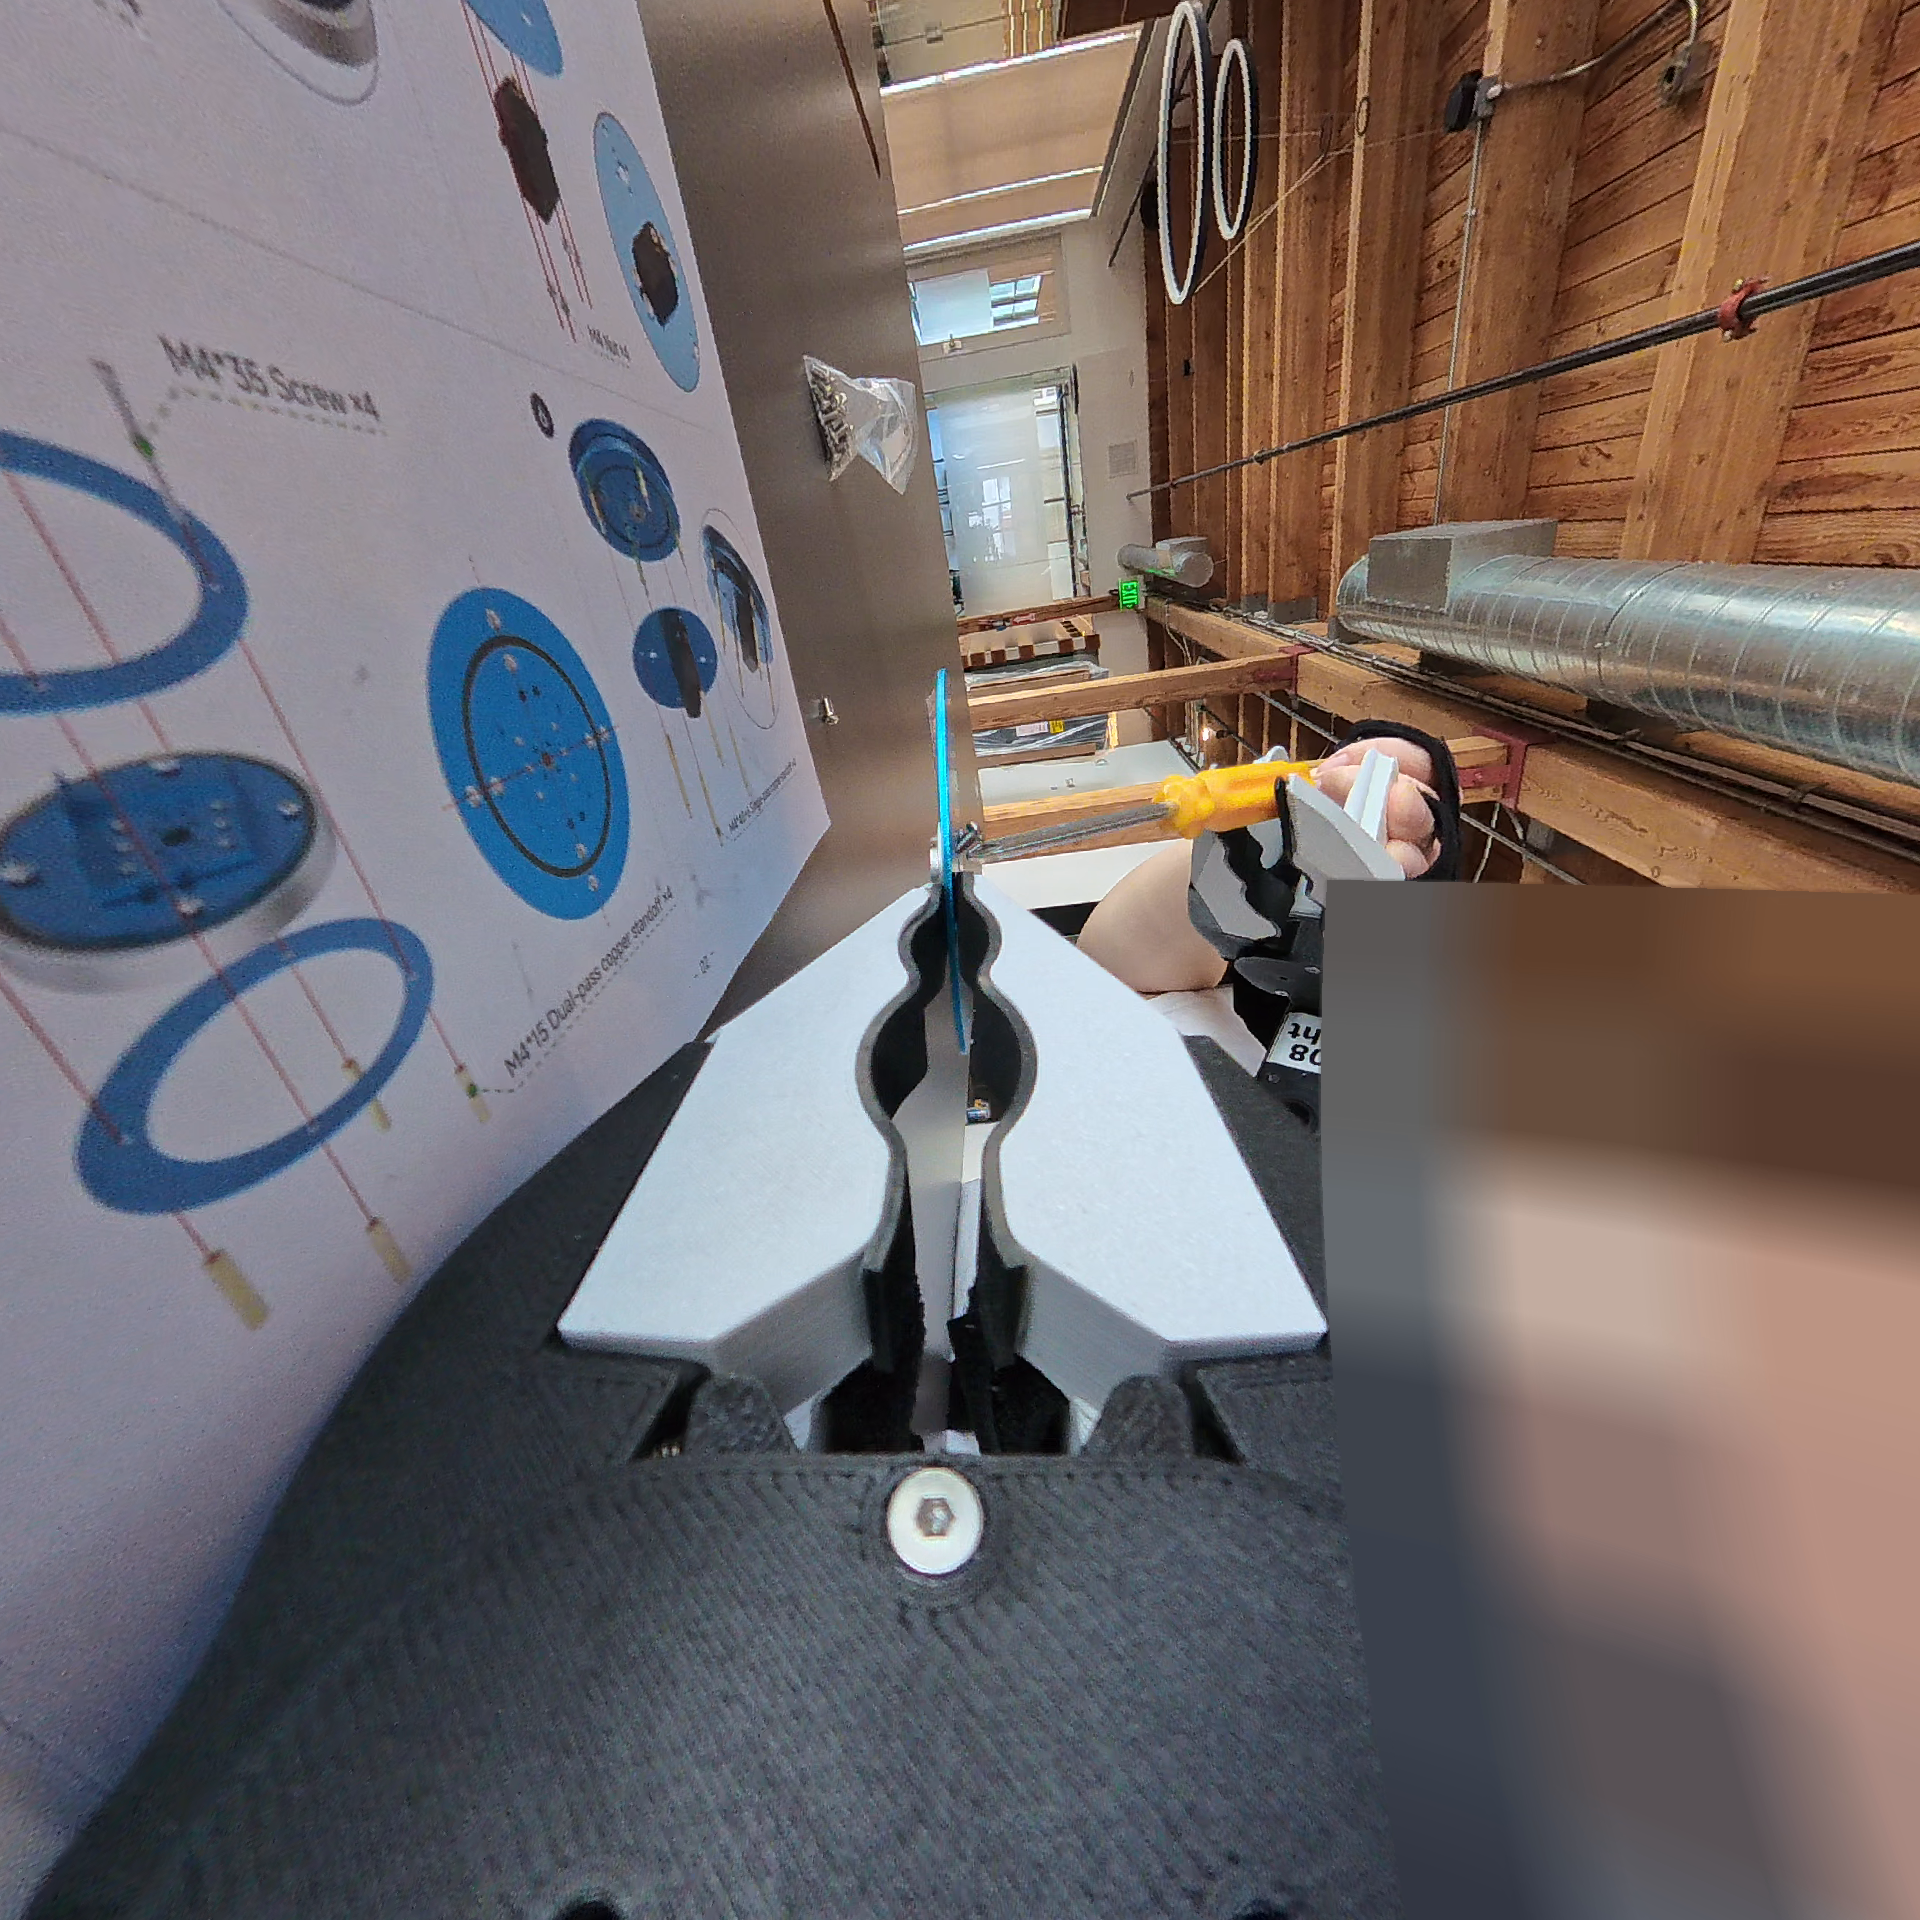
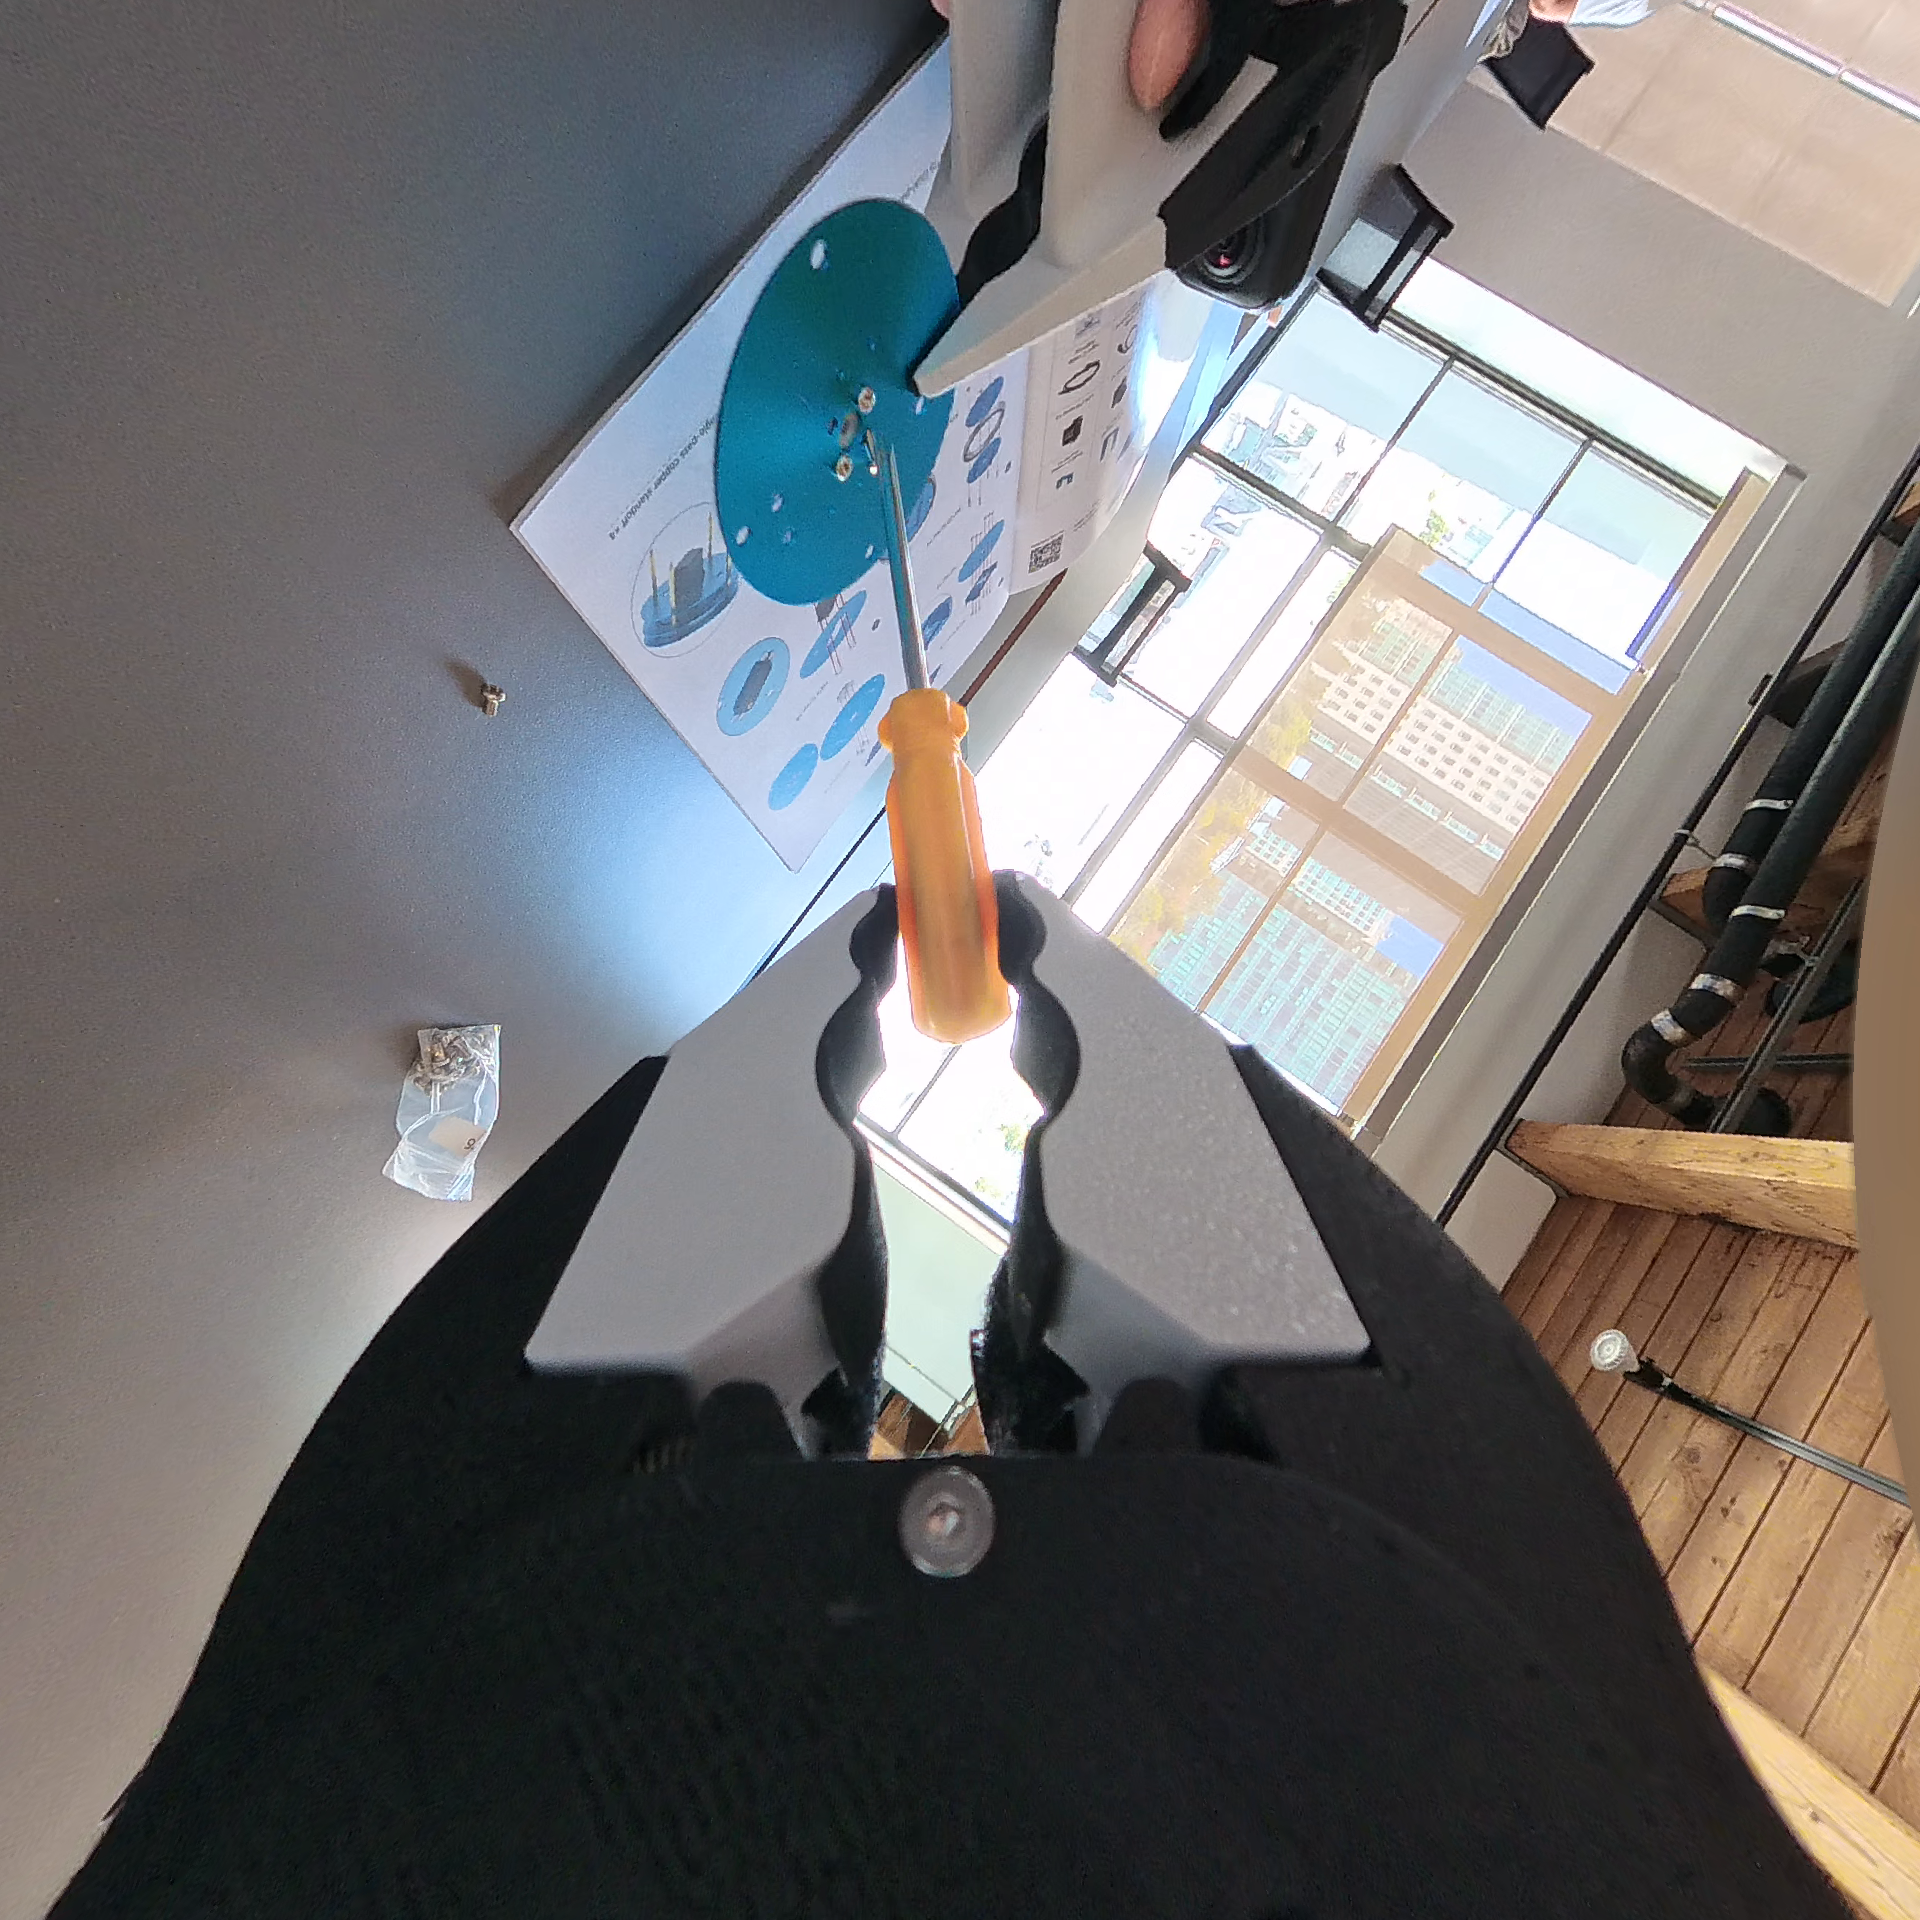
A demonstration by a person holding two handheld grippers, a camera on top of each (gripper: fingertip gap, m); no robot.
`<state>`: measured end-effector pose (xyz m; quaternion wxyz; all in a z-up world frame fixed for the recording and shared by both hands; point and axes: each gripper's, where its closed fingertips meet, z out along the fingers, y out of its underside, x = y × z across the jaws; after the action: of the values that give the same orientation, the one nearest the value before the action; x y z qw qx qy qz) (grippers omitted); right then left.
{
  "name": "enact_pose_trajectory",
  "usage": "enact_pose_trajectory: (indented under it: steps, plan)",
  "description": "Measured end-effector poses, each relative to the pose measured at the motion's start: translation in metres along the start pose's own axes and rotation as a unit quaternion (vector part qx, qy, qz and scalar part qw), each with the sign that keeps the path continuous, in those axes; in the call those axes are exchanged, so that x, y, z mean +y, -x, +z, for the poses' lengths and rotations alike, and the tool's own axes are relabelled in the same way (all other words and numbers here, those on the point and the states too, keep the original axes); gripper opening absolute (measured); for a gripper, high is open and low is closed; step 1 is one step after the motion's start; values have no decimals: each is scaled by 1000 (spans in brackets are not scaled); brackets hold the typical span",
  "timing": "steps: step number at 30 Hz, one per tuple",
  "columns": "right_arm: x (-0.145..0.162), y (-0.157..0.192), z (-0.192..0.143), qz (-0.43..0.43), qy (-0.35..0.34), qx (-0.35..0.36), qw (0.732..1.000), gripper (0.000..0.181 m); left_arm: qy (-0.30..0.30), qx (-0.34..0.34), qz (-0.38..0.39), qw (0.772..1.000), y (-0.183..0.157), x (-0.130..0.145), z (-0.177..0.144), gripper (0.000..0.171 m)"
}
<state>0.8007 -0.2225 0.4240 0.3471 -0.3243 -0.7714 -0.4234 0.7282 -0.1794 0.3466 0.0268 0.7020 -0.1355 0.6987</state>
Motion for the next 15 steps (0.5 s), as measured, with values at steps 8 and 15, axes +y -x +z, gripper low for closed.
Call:
enact_pose_trajectory:
  steps: [8, 15]
  plan:
    - [-2, 0, -1, -5, -2, -1, 1000, 19, -2, -1, 1, 1000, 0, 0, 0, 0]
    - [-3, 2, 1, 40, -11, -24, 999, 18, -1, -4, 3, 1000, 0, 0, 0, 0]
